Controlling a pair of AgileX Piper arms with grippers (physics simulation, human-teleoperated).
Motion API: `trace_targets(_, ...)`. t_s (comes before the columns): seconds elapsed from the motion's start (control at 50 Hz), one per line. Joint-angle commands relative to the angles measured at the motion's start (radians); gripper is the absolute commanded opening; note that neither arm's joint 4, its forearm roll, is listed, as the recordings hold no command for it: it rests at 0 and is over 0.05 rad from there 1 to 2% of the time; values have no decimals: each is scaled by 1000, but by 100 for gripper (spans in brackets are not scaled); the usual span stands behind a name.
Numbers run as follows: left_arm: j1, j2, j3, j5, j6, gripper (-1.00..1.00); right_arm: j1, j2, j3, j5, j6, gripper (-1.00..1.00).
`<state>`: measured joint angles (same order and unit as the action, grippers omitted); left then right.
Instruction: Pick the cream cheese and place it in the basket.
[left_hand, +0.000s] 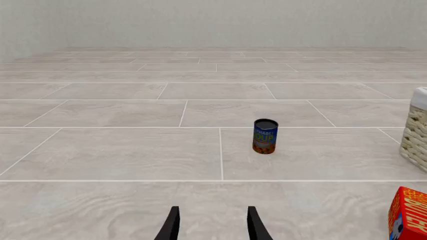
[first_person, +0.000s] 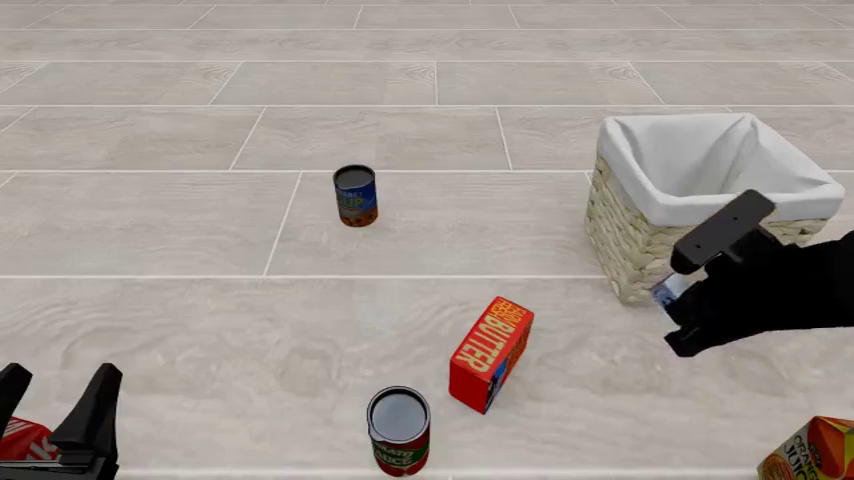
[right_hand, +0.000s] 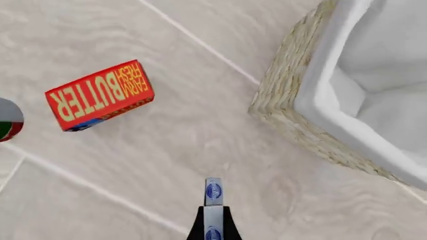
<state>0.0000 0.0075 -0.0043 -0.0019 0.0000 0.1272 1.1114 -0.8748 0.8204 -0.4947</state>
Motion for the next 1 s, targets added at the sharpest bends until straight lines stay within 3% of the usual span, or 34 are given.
trace_targets(0.02,0,0,0,0,0,100,60,-76,-121,66,132,-100)
trace_targets(0.1,0,0,0,0,0,100,44,-89,-166,64,122,-100)
trace_targets(0.22,0,0,0,0,0,100,86,-126,-167,58,192,-100)
trace_targets(0.26,0,0,0,0,0,100,101,-139,-181,52,240,-100)
trace_targets(0.38,0,0,0,0,0,100,72,-146,-205,3,315,-100)
trace_targets(0.46,0,0,0,0,0,100,99,-185,-227,-41,440,-100)
trace_targets(0.58,0,0,0,0,0,100,98,-214,-238,-96,532,-100)
trace_targets(0.74,0,0,0,0,0,100,57,-204,-253,-138,540,-100)
trace_targets(0.8,0,0,0,0,0,100,26,-203,-276,-163,575,-100)
trace_targets(1.0,0,0,0,0,0,100,-57,-143,-330,-205,555,-100)
